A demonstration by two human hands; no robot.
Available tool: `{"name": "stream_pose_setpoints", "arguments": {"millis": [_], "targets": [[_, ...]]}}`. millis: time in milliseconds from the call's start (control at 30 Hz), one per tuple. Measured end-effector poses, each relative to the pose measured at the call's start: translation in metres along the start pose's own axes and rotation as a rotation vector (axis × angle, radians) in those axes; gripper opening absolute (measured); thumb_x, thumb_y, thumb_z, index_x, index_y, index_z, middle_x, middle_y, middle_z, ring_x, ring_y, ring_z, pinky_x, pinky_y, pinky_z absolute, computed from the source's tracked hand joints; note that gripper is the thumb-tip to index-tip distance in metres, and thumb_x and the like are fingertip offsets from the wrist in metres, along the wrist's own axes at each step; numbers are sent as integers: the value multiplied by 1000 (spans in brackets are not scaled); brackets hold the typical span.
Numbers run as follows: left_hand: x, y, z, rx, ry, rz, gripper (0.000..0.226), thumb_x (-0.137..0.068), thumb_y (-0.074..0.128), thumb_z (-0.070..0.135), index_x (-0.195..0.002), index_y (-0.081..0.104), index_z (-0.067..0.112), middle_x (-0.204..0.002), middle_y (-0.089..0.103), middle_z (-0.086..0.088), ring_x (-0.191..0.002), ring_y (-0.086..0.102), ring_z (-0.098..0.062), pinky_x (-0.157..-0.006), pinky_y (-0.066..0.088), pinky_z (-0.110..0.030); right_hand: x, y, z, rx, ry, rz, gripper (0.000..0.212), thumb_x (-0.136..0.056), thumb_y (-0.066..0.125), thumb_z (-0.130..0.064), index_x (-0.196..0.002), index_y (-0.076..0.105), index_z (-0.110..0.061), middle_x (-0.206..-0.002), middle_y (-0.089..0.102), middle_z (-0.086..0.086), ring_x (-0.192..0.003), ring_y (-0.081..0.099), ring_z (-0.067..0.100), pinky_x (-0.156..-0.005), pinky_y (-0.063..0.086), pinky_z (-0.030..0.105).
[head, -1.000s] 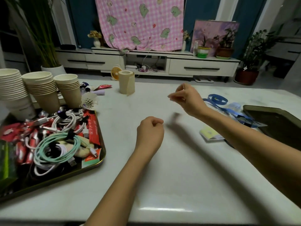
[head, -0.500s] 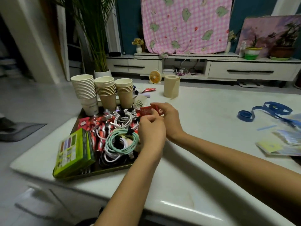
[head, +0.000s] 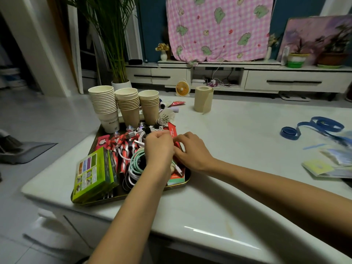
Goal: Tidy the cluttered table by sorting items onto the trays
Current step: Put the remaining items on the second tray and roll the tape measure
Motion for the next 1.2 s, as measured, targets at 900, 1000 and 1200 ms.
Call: {"name": "stream_pose_setpoints", "arguments": {"millis": [900,1000,1200], "targets": [[31,23,-7,-483,606,-136,27,-89,44,1,-87,62,21,-89,61,9,-86,54,-5,-70,37,-4,-26,-4,45,380,221,-202,37,-92,48,-36,-118,52,-11,-119,51,14,-106,51,29,-82,43,35],[28,18,-6,-542,665,-138,24,-87,44,1,-94,62,15,-96,61,3,-91,52,-9,-77,36,-12,-44,-1,41,435,148,-236,22,-90,49,-32,-97,56,-13,-106,60,8,-97,57,25,-69,40,29],[21,9,-5,-519,634,-166,22,-89,42,6,-94,60,18,-98,58,3,-88,54,-10,-78,44,-20,-64,2,48,400,241,-227,18,-88,51,-26,-100,52,-12,-101,60,11,-85,56,25,-59,39,27]]}}
Point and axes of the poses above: each hand's wrist, its own x-axis away from the middle knuckle, its own y-axis out of the palm, z = x × y, the point moved 3 cm from there along -x, towards the middle knuckle
